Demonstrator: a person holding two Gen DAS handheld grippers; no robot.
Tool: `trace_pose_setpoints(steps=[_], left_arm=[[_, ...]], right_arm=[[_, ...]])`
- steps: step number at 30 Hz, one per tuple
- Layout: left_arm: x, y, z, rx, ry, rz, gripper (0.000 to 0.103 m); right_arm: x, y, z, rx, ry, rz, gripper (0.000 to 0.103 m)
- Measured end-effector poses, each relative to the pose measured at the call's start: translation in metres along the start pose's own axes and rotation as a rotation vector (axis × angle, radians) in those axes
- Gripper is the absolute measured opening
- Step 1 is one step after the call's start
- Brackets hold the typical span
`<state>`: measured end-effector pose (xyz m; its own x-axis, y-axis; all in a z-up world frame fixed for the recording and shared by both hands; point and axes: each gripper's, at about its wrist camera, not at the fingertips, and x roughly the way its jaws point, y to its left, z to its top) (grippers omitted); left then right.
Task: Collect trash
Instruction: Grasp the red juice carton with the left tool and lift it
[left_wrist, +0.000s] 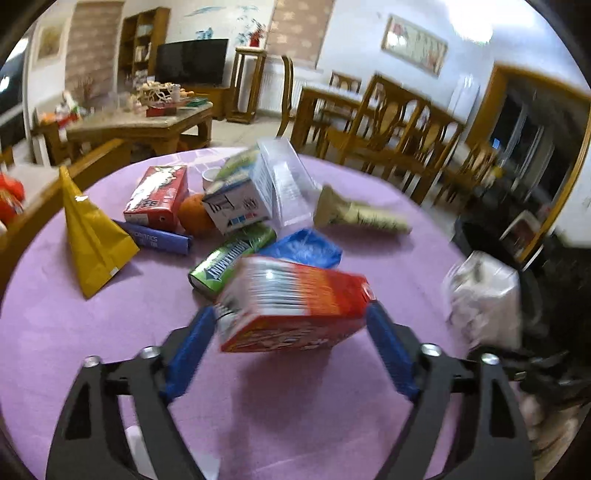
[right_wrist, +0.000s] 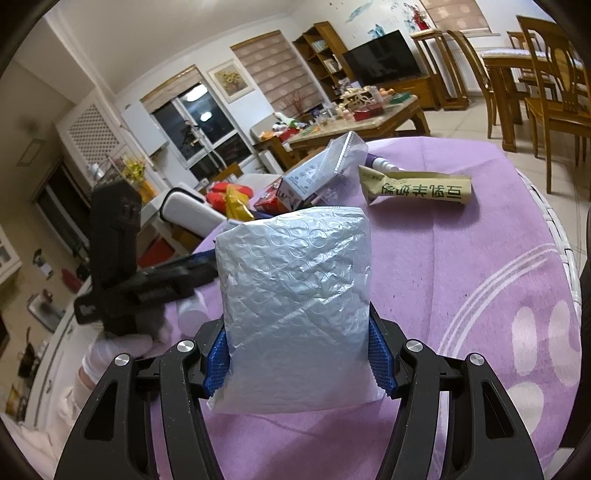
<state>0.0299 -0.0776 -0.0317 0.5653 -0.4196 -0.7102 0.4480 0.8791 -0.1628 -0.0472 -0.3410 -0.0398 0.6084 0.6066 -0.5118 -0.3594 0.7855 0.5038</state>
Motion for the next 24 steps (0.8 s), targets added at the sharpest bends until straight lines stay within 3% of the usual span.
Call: trace_pose_setpoints(steps=[4, 10, 19, 20, 24], left_arm=[[0.014, -0.015, 0.0, 0.03, 0.033, -0.022, 0.088], [0.035, -0.01, 0.007, -0.054, 0.1, -0.024, 0.094], [0.041, -0.029, 0.001, -0.027, 0.073, 0.122, 0.094], [0.042, -0.029, 0.001, -0.024, 0.077, 0.12, 0.089], [0.023, -0.024, 0.002, -0.057, -0.02, 0.066, 0.089]], right_arm=[[-0.003, 0.0, -0.001, 0.001, -0.002, 0.0, 0.062], [-0.009, -0.007, -0.001, 0.024, -0.013, -0.033, 0.062], [-0.018, -0.023, -0.003, 0.065, -0.035, -0.074, 0.062], [-0.02, -0.024, -0.003, 0.073, -0.037, -0.049, 0.062], [-0.026, -0.023, -0.005, 0.051, -0.046, -0.065, 0.062]])
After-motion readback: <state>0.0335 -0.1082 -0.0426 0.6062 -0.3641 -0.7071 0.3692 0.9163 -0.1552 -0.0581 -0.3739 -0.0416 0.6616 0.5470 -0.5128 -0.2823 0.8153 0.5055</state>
